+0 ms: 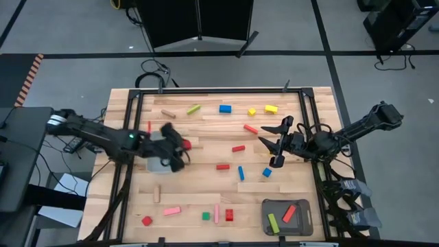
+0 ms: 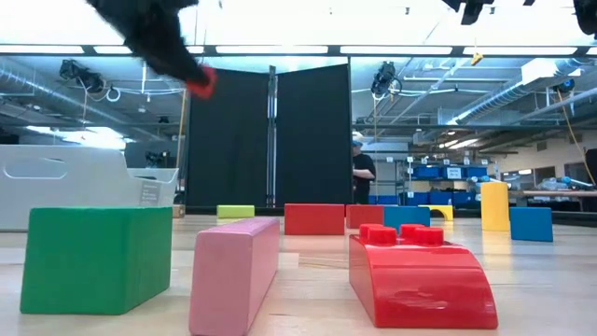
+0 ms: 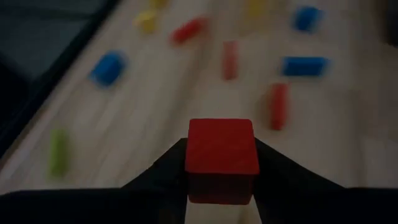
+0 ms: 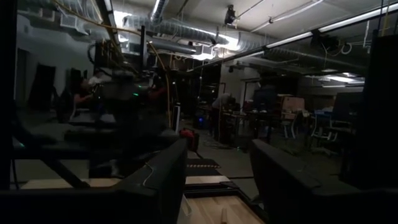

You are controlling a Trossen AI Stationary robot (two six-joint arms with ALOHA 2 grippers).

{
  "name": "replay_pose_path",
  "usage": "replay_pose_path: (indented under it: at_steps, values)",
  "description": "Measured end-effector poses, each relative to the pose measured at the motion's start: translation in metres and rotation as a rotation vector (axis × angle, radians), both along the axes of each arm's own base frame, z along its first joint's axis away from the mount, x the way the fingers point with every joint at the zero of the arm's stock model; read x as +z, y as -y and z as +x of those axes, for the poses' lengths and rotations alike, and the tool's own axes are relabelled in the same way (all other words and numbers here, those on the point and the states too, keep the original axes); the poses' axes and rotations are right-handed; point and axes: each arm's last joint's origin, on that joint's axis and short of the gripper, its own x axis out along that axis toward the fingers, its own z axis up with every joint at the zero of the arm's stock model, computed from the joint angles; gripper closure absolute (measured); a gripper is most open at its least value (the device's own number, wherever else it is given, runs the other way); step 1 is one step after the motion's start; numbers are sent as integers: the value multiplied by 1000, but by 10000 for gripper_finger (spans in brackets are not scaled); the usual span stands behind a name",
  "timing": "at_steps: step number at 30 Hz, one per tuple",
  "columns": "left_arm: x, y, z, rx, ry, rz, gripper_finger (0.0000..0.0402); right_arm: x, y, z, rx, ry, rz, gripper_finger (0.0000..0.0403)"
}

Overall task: Sort blocks by size
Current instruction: Put the middle left red block into the grey bin, then put the bottom center blue block into the black bin

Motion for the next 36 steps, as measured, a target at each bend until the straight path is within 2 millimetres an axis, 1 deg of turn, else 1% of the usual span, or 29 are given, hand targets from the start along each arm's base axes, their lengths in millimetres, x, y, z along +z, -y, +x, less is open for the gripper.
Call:
replay_pose_path:
  at_steps: [3,6,9,12,14,17,21,24,28,31,36]
  values:
    - [-11,-16,-25,178,23,-84,263,-2,1,2,-13,-13,-1,217]
    - [-23,-28,-45,334,10,-161,263,-5,3,6,-31,-24,8,217]
    - [-38,-36,-54,442,-32,-195,263,-5,4,11,-44,-40,10,217]
    - [-49,-41,-59,494,-83,-226,263,-4,4,18,-51,-65,3,217]
    - [-57,-43,-60,504,-119,-246,248,-5,2,24,-51,-95,0,218]
    - [-63,-43,-61,506,-141,-263,205,-3,0,33,-51,-134,-1,218]
    - [-65,-43,-60,496,-142,-262,153,0,-1,50,-58,-223,34,218]
    - [-62,-43,-57,464,-109,-256,131,2,1,64,-76,-327,80,217]
    - [-57,-40,-49,398,-40,-244,124,4,1,83,-106,-478,185,213]
    - [-51,-35,-42,345,48,-225,126,2,-2,94,-143,-595,298,209]
    - [-40,-22,-34,264,172,-166,136,-20,-7,108,-219,-796,534,208]
